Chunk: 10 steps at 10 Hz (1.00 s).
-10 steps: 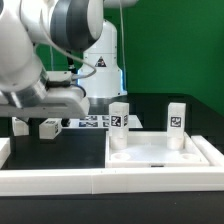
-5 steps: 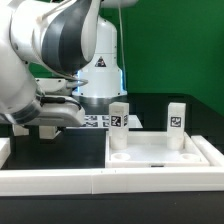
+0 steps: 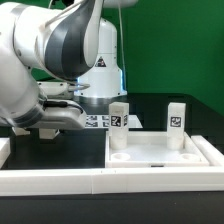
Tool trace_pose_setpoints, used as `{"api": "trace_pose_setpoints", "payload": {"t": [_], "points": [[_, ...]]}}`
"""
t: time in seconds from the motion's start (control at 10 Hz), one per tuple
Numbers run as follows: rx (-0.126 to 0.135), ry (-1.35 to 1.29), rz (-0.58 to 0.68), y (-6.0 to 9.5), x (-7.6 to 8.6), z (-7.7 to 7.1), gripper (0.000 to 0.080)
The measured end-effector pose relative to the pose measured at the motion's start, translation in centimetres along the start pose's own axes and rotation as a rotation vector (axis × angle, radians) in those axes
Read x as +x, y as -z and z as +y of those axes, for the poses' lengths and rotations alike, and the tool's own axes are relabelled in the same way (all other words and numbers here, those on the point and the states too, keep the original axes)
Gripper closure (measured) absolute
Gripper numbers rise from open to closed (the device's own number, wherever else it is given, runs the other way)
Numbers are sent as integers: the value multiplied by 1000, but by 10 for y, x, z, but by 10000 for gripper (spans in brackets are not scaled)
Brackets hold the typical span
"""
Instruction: Assemble square table
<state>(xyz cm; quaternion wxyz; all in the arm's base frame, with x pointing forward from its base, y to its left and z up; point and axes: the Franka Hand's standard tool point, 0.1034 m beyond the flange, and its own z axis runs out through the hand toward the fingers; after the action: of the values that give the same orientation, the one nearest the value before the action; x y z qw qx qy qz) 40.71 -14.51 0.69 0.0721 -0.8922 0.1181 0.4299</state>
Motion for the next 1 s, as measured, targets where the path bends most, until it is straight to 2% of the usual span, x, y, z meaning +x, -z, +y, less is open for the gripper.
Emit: {"api": "trace_pose_setpoints", "payload": {"t": [0.1, 0.2, 0.3, 0.4, 0.8, 1.0], "points": [[-1, 4, -1, -1, 0, -3, 288], [-1, 8, -2, -1, 1, -5, 288], [0, 9, -2, -1, 1, -5, 426], [0, 9, -2, -1, 1, -5, 510], [-1, 11, 3, 2, 1, -5, 510], [-2, 18, 20, 13, -1, -10, 510]]}}
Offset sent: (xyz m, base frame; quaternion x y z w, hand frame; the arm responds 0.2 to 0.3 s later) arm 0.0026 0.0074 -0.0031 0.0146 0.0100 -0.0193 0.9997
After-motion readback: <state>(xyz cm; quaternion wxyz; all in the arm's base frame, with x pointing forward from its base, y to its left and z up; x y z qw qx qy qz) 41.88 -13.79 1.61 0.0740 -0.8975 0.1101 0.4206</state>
